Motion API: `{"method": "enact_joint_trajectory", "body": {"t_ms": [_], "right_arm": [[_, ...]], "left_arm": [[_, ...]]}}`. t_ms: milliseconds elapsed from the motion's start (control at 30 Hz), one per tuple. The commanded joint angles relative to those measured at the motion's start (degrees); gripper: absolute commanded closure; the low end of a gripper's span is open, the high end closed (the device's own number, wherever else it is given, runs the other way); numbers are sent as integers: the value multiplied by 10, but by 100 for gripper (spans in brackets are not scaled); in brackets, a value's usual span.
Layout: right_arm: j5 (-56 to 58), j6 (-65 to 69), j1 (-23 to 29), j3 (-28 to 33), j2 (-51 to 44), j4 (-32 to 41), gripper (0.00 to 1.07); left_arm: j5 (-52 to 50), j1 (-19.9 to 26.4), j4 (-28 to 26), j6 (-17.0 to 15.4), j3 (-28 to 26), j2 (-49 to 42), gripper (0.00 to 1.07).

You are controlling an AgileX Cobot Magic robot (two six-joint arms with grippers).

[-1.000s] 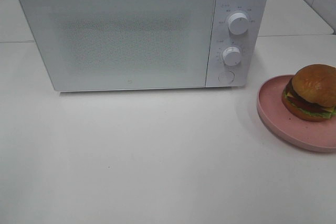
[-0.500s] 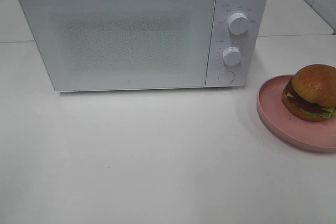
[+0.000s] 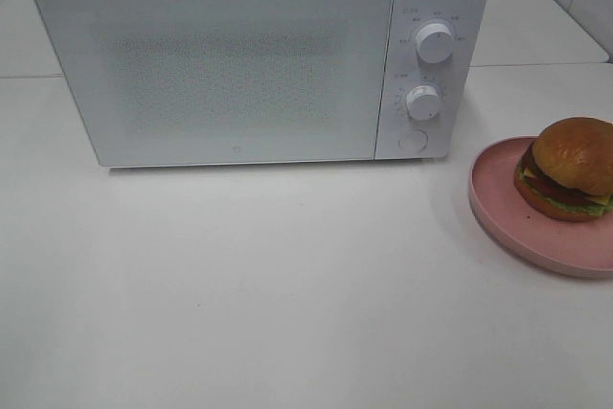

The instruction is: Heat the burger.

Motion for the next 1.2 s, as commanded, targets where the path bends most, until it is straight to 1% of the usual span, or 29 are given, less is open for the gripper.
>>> {"method": "enact_joint_trajectory", "body": {"t_ms": [33,167,233,1200], "right_arm": [[-9,2,1,1,-14,1,41],[-9,2,33,1,-14,1,41],[-9,3,35,1,-14,1,41],[-9,-2,36,1,-14,0,41]], "left_arm": [[-5,2,-3,0,2,-14,107],[-5,2,-3,0,2,-14,107],[-5,2,-3,0,2,-14,107],[-5,2,-3,0,2,-14,107]]}}
